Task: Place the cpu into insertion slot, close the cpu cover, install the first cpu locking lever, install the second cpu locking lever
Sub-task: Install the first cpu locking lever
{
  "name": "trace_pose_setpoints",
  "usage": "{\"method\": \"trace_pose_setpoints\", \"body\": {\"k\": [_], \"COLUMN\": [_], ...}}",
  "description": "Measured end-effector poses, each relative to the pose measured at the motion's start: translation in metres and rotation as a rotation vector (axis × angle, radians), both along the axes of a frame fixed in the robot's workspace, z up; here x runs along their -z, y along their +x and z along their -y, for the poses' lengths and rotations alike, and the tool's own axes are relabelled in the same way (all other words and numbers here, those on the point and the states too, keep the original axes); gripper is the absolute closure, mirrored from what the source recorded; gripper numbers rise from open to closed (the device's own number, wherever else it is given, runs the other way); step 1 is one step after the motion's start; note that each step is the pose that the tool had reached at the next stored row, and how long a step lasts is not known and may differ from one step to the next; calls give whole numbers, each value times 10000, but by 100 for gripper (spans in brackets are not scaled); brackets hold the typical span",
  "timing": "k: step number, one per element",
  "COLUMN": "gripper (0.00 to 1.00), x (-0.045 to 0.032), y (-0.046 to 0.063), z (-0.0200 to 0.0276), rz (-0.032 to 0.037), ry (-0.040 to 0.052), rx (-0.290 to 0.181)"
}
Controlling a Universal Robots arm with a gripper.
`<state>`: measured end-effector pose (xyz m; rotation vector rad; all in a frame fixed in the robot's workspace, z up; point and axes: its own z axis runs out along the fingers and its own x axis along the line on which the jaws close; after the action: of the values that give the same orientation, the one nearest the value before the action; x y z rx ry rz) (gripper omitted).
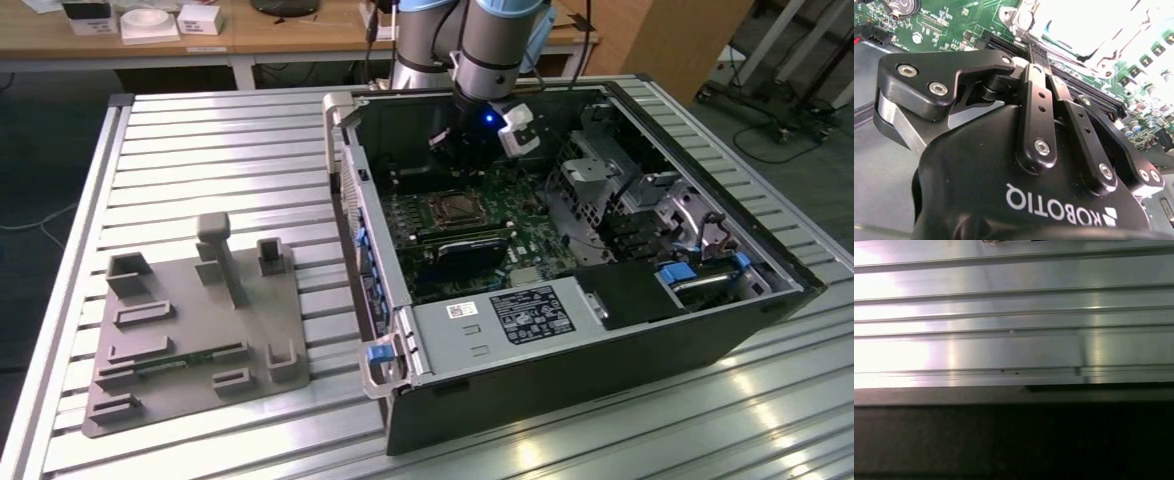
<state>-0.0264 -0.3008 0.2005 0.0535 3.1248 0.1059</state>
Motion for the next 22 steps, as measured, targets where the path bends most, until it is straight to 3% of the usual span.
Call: {"method": "trace_pose_setpoints", "body": {"k": [5, 14, 22], "gripper": [90, 90, 90], "x": [0, -1, 8], "y": [0, 0, 0], "z": [0, 1, 1], "rz": [1, -1, -2], "ry": [-27, -193, -199], "rx": [0, 0, 0]}}
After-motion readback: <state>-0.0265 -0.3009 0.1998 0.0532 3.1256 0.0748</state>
